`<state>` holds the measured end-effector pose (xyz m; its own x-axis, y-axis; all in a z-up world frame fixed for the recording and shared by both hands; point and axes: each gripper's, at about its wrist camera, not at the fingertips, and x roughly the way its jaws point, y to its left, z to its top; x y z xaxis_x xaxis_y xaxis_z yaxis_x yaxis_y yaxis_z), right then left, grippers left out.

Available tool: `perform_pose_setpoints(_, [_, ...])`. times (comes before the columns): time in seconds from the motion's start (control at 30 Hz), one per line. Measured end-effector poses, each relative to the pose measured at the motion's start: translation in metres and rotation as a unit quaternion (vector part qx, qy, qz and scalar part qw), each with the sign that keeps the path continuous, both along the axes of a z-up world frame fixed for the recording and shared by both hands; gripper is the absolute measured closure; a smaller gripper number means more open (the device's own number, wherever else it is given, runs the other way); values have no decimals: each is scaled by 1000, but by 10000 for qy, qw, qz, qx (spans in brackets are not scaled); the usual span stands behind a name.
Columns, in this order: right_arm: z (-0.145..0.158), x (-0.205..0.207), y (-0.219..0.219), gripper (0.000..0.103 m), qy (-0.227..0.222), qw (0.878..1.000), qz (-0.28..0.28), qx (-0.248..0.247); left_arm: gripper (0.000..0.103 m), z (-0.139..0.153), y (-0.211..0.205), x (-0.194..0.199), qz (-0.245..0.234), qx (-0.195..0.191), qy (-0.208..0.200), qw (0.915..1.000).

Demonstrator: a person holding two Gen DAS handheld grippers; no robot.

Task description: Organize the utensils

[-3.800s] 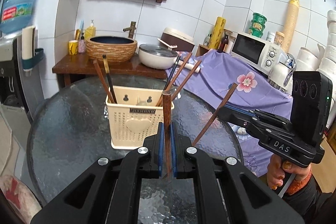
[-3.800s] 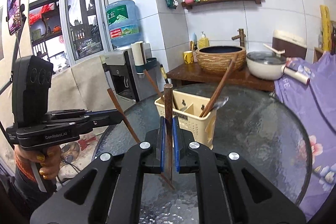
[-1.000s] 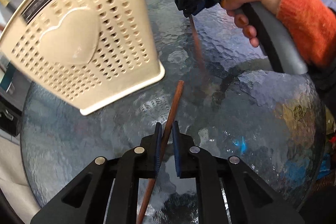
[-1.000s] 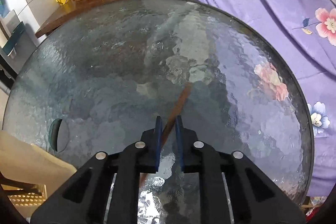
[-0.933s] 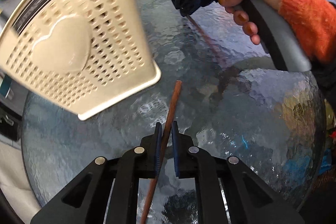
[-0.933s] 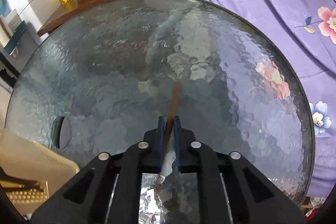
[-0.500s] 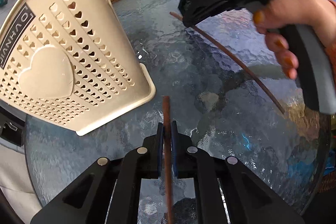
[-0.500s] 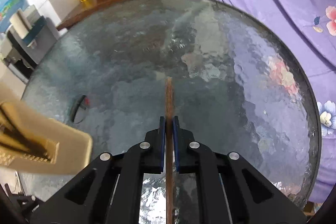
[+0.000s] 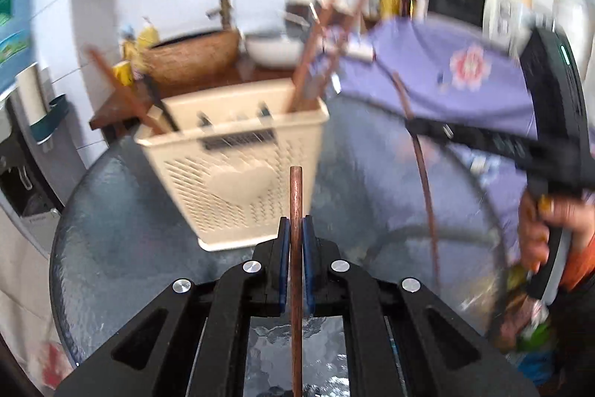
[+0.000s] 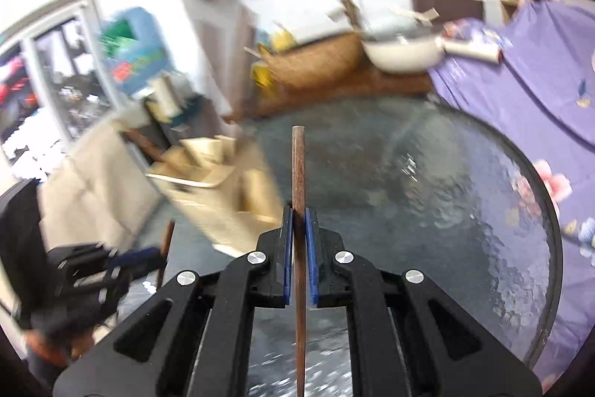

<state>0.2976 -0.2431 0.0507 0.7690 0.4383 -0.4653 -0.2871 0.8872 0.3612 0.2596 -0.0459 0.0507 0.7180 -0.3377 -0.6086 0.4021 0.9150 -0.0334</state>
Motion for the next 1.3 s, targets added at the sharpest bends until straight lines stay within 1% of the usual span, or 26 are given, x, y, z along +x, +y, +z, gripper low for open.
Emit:
perform_pose_setpoints(0.03, [8,-12,3,95,-152,9998,142,62,96,10,10,-8,63,-198,-106,9997])
perform_pose_setpoints(0.13, [26,-40,17,96,-502,9978,442,-37,96,27,27,-24,214,-459,-373,9980])
perform_pose_setpoints(0.2, [31,-50,25,96,-566,9968,569,-47,96,35,36,-30,222,-593,-423,9971])
perform_pose_setpoints(0.3, [36,-64,36,96,-711,9952,646,-162,96,37,42,-37,273,-598,-494,9966])
perform_pose_setpoints(0.47, [42,-68,45,96,-803,9939,730,-213,96,37,48,-38,263,-672,-495,9962])
perform_pose_setpoints(0.6, [51,-70,47,96,-846,9933,749,-229,96,46,50,-46,258,-689,-612,9954])
perform_pose_setpoints(0.7, [62,-69,47,96,-866,9927,820,-197,96,61,50,-44,245,-741,-735,9942])
perform_pose_setpoints(0.83, [89,-67,50,96,-1013,9904,915,-232,97,96,52,-41,212,-788,-1013,9915])
perform_pose_setpoints(0.93, [115,-64,52,96,-1166,9882,955,-262,97,138,54,-35,267,-843,-1347,9869])
perform_pose_setpoints(1.07, [164,-51,58,96,-1538,9832,891,-426,97,185,54,-22,323,-892,-1618,9823])
perform_pose_setpoints(1.13, [183,-43,62,96,-1680,9810,827,-509,97,209,52,-10,428,-878,-1742,9799])
perform_pose_setpoints(1.2, [202,-30,68,96,-1863,9780,662,-662,97,222,50,1,554,-813,-1853,9777])
perform_pose_setpoints(1.23, [207,-21,71,96,-1898,9775,576,-722,97,229,48,11,647,-753,-1896,9768])
perform_pose_setpoints(1.3, [208,-3,76,96,-1879,9783,453,-751,97,231,47,28,757,-713,-1860,9770])
